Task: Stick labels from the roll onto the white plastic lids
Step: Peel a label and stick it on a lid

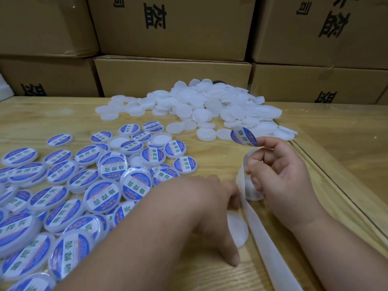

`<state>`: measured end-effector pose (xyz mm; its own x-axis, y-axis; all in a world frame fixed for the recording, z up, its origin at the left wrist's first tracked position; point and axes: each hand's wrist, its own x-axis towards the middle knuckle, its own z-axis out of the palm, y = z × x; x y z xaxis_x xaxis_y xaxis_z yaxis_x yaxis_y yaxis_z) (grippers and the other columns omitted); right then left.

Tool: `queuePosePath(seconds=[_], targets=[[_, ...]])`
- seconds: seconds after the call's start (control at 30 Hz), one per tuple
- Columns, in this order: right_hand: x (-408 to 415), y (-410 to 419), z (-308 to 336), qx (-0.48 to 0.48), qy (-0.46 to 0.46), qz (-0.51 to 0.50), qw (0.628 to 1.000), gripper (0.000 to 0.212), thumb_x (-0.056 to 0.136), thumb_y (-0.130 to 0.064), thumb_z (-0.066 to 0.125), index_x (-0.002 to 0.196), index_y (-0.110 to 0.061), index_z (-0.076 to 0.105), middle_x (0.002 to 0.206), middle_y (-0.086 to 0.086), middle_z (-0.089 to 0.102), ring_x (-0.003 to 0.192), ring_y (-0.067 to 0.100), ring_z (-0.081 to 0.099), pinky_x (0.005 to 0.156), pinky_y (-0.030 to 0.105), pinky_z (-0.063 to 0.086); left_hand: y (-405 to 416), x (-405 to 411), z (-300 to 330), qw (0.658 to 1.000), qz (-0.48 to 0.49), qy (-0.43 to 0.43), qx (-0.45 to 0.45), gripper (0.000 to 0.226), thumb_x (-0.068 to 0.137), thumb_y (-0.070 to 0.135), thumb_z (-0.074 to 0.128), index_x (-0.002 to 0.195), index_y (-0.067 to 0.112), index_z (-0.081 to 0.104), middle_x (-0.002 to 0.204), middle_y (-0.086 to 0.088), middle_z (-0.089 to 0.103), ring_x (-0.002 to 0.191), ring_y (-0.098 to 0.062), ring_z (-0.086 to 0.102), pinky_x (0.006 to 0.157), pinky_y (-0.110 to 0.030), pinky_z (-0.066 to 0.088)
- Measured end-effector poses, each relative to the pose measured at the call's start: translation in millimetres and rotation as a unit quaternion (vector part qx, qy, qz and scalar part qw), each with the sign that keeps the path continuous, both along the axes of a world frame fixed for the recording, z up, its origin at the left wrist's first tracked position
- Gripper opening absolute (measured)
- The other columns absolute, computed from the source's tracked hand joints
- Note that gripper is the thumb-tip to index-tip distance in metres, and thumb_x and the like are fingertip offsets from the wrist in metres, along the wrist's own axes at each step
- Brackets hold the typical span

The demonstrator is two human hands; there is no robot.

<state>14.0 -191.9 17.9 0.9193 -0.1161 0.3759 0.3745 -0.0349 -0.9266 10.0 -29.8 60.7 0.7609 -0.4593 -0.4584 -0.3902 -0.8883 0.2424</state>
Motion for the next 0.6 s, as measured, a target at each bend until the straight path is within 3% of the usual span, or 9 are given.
queuePosePath(seconds=[0.1,0.2,0.3,0.4,0.47,0.53,0.6], targets=[[-1,2,0,-0.002,-0.001,-0.014,1.0,0.03,0.077,-0.018,0.063,0.106,-0.024,0.061,0.071,-0.008,0.064,0.052,0.005,0.051,0.053,0.016,0.044,3,2,-2,0.999,0.013,-0.015,-0.033,0.059,0.067,0.055,0.086,0.112,0.046,0.048,0.117,0.019,0.049,0.091,-0.008,0.057,0.063,-0.028,0.046],[0,2,0,-0.008,-0.013,-0.035,0.999,0.023,0.081,-0.017,0.066,0.103,-0.022,0.063,0.067,-0.011,0.063,0.054,0.004,0.052,0.053,0.016,0.045,8,9,-4,0.995,0.044,-0.02,-0.085,0.046,0.073,0.048,0.079,0.111,0.043,0.054,0.109,0.018,0.057,0.081,-0.003,0.062,0.053,-0.024,0.045],[2,0,-2,-0.005,-0.024,-0.058,0.998,0.019,0.093,-0.003,0.068,0.098,-0.022,0.065,0.062,-0.011,0.062,0.055,0.005,0.056,0.054,0.016,0.047,7,17,-8,0.983,0.088,-0.024,-0.16,0.042,0.071,0.054,0.069,0.109,0.042,0.055,0.1,0.019,0.058,0.079,0.0,0.062,0.058,-0.024,0.048],[3,-1,-2,-0.001,-0.025,-0.074,0.997,0.017,0.095,-0.004,0.065,0.095,-0.021,0.067,0.061,-0.008,0.064,0.057,0.006,0.06,0.056,0.018,0.049,5,23,-14,0.949,0.168,-0.038,-0.263,0.046,0.065,0.066,0.064,0.103,0.04,0.06,0.092,0.021,0.062,0.078,0.004,0.062,0.06,-0.024,0.047],[4,-2,-2,0.006,-0.027,-0.078,0.997,0.011,0.095,-0.009,0.066,0.095,-0.019,0.067,0.06,-0.006,0.064,0.056,0.007,0.059,0.054,0.017,0.047,0,27,-19,0.878,0.263,-0.013,-0.4,0.047,0.06,0.071,0.065,0.088,0.034,0.065,0.079,0.021,0.066,0.075,-0.002,0.065,0.061,-0.027,0.046],[3,-2,-2,0.015,-0.022,-0.078,0.997,0.006,0.093,-0.015,0.065,0.096,-0.02,0.066,0.059,-0.004,0.063,0.053,0.008,0.057,0.052,0.017,0.046,-7,32,-24,0.752,0.353,0.079,-0.551,0.036,0.066,0.061,0.069,0.078,0.027,0.07,0.068,0.015,0.067,0.074,-0.015,0.066,0.064,-0.029,0.042],[4,-2,-1,0.02,-0.015,-0.074,0.997,0.006,0.093,-0.016,0.064,0.095,-0.021,0.066,0.058,-0.004,0.062,0.052,0.009,0.055,0.051,0.018,0.045,-16,33,-28,0.623,0.396,0.171,-0.652,0.027,0.087,0.041,0.063,0.096,0.018,0.072,0.083,0.003,0.07,0.067,-0.018,0.064,0.056,-0.027,0.04]])
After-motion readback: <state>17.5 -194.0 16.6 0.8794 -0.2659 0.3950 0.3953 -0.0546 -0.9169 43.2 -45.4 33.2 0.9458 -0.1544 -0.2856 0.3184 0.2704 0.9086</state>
